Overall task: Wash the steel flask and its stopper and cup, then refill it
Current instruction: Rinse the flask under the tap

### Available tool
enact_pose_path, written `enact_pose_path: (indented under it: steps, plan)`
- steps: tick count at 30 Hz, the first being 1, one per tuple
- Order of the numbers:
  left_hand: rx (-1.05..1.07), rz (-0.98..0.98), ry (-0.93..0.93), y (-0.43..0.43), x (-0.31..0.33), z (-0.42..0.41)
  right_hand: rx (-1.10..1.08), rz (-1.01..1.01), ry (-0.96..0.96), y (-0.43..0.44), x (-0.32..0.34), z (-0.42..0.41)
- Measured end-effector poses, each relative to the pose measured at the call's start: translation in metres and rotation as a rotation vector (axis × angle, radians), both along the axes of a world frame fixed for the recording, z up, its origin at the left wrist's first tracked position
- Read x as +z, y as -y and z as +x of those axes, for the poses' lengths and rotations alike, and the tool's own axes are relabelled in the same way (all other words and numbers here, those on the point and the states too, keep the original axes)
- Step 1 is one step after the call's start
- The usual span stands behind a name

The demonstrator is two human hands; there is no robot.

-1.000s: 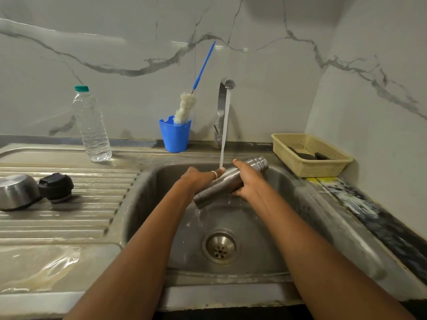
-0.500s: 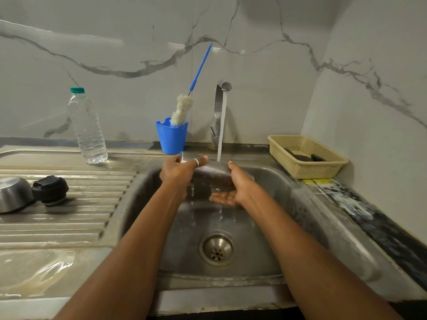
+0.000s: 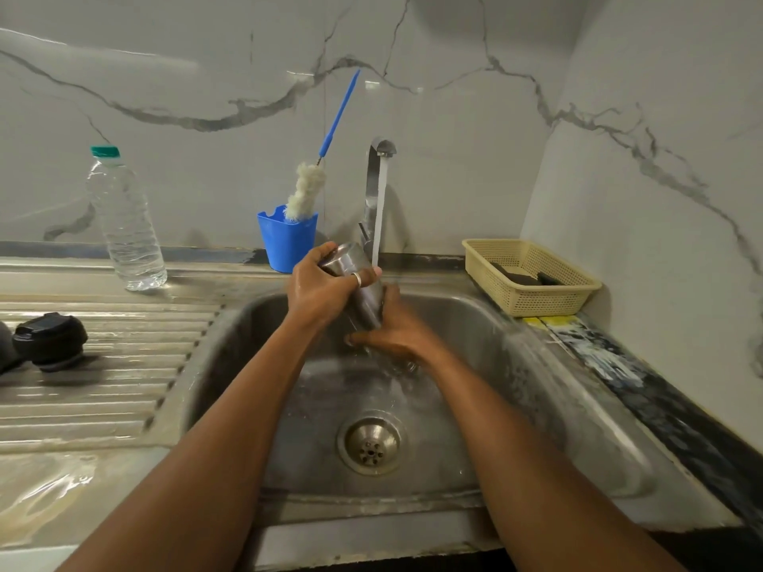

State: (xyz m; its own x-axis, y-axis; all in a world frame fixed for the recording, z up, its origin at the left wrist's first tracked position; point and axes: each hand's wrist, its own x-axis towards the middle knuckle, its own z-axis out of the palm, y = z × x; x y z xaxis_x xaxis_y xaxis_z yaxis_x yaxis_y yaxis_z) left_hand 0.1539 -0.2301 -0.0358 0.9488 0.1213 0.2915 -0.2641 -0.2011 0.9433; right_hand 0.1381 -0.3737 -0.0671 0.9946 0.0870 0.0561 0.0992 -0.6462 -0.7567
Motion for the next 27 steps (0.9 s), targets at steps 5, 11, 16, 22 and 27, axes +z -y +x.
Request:
enact_pose_path:
  steps: [5,11,16,22,27]
  plan:
    - [-0.063,-0.038,0.045,0.011,-0.004,0.006,-0.075,-0.029,0.073,-0.002,-0.002,0.006]
    - [-0.156,-0.003,0.03,0.017,-0.013,0.015,-0.064,0.275,0.005,0.001,0.005,0.0]
    - [-0.156,0.005,0.013,0.015,-0.016,0.019,-0.073,0.285,0.017,0.001,0.003,0.002]
    - [-0.198,0.08,-0.062,0.013,-0.02,0.023,-0.106,0.131,0.093,-0.006,0.001,0.004]
    - [-0.305,0.151,-0.224,0.018,-0.024,0.023,-0.173,-0.056,0.158,-0.009,0.007,0.0]
